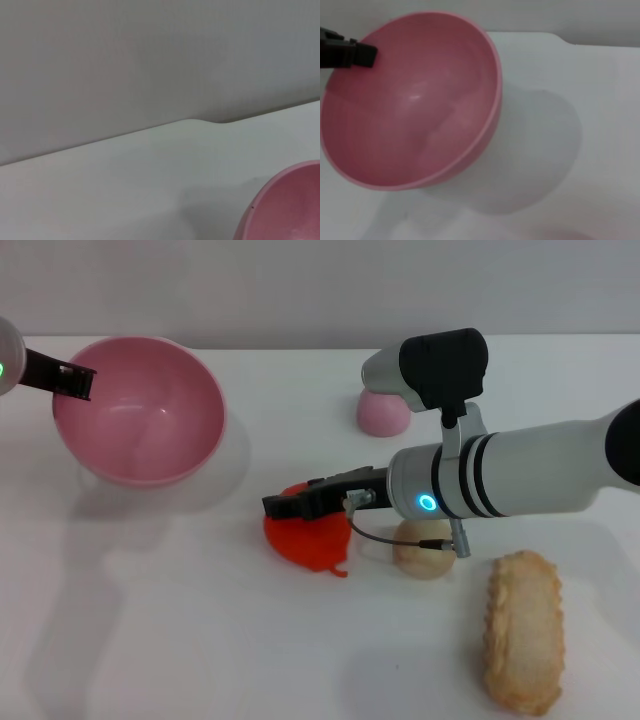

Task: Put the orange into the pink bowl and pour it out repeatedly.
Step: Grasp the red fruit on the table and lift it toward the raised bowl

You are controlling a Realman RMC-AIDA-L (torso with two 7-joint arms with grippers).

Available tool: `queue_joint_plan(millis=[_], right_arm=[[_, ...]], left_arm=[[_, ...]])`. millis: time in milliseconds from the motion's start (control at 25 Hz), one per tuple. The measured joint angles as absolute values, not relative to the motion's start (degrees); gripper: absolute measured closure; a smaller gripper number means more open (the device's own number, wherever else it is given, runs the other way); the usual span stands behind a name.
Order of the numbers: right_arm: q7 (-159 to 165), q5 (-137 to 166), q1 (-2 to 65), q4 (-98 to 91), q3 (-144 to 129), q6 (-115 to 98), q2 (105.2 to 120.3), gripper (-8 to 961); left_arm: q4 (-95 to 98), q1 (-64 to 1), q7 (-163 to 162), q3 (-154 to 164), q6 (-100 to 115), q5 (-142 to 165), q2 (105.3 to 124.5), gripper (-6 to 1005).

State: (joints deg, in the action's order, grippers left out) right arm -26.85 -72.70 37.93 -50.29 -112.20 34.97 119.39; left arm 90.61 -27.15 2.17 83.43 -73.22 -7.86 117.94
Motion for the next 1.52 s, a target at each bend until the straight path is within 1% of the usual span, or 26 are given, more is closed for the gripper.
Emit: queue_joint_plan(millis=[120,360,560,880,1120,1320,1520], right_arm=[[-26.1,-72.7,38.6,-49.2,-112.1,35.0,119.39,203],[-26.0,-72.7,38.5,-49.7,-112.2,35.8,119.3,250],[-27.0,-72.5,38.4,-49.8,-112.2,35.8,119.27,437],[-28.8,-72.4,37.4,-50.7,-112.3,35.2,119.24,683],[-29.4,-71.6,34.4,-54.9,-111.7,35.3,118.82,833],[-26.7,-65.0,29.5,-63.6,-109.8,36.6,118.7,882],[-21.8,-55.1,24.0,-76.3,-107.4,40.2,118.7,897]], left_arm=[[90.6,-27.2,2.4,83.4,-73.2,-7.9,117.94,954],[90.6,-27.2,3.0,83.3,-73.2,-7.9,117.95,953],[90.6,-27.2,3.5,83.2,-73.2,-7.9,117.95,953],[90.6,-27.2,4.0,83.1,-73.1,-8.2,117.95,953],[90.6,-27.2,4.0,83.6,-72.9,-8.5,117.95,953],[90.1,-27.2,4.0,84.3,-72.9,-8.6,118.03,953],[89.6,-27.2,4.0,85.2,-72.7,-9.9,118.07,953]])
